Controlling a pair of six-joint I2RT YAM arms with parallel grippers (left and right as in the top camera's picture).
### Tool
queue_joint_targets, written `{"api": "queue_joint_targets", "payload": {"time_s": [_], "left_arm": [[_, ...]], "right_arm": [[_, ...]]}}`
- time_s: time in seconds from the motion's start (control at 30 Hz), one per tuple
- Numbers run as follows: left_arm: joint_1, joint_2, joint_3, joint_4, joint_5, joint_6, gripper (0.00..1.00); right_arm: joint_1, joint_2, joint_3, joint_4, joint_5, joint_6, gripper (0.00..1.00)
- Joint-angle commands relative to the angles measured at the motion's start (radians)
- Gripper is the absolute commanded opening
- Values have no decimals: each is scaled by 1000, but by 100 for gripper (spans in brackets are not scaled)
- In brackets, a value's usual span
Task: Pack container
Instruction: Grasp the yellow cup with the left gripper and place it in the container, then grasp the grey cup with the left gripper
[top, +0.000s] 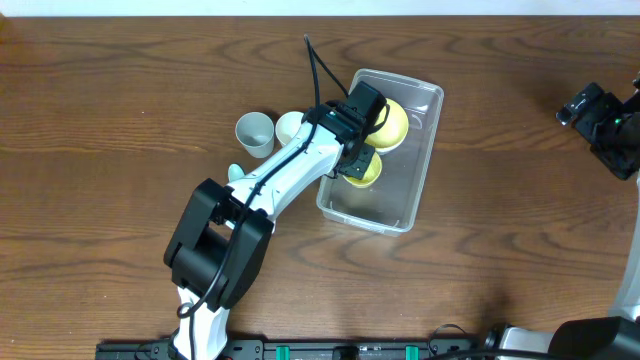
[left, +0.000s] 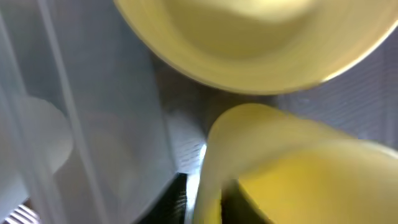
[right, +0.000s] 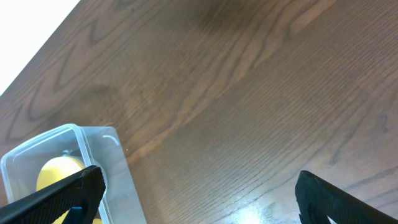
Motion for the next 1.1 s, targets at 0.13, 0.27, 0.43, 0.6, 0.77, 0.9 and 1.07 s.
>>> {"api": "queue_joint_targets", "payload": {"time_s": [0.13,0.27,0.43,0.6,0.77,0.9,1.07], "left_arm": [[3,-74,22,-51,5,-21,45],[3,-168,85,-116,3,-22,46],[27,-302,153,-207,-142,-22,60],[158,-354,150,-313,-291,-22,71],[372,-267,104,-320,-103,-23,70],[496,-127,93,-320,56,-31,70],[569,23,93,-297,134,-30,61]], "right_arm": [[-6,-5,3,0,0,-3,99],[-6,-5,3,0,0,-3,99],[-6,-5,3,0,0,-3,99],[-6,-5,3,0,0,-3,99],[-6,-5,3,0,0,-3,99],[-6,-5,3,0,0,-3,99],[-6,-5,3,0,0,-3,99]]}}
